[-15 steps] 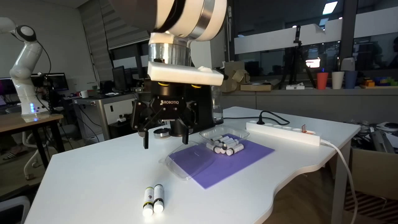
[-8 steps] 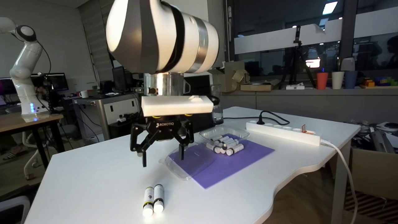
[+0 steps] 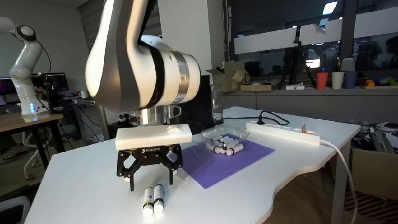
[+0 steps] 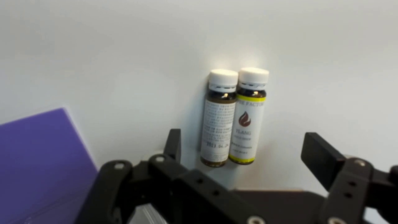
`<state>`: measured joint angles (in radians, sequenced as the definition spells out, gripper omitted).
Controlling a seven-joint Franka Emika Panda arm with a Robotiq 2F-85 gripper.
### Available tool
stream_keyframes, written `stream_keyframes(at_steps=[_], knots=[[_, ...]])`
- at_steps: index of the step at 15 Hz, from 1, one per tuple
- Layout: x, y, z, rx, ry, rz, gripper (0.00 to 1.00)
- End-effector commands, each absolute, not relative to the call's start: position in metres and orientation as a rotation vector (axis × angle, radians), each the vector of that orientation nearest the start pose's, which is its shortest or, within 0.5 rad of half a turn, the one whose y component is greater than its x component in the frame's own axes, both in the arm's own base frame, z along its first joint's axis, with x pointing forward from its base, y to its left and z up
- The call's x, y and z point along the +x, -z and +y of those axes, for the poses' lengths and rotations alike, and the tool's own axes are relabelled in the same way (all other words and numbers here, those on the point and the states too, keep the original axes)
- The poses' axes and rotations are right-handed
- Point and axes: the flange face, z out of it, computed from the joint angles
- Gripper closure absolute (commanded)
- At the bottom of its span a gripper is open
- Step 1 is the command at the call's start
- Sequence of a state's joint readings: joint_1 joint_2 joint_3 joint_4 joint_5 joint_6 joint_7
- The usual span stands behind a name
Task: Pick up the two objects and put them in the bowl
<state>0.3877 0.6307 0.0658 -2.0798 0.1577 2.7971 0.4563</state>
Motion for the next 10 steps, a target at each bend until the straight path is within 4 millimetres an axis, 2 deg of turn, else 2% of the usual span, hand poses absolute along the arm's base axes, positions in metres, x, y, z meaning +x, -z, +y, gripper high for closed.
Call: stream_keyframes(at_steps=[1,8,9,10], knots=[[0.539,-0.114,0.260,-3.027,0.048,0.354,0.00],[0.543,-0.093,0.267,-3.051,-0.002,0.392,0.00],[0.544,-0.090,0.268,-3.055,-0.004,0.388,0.25],[0.544,-0.088,0.268,-3.056,-0.007,0.386,0.26]])
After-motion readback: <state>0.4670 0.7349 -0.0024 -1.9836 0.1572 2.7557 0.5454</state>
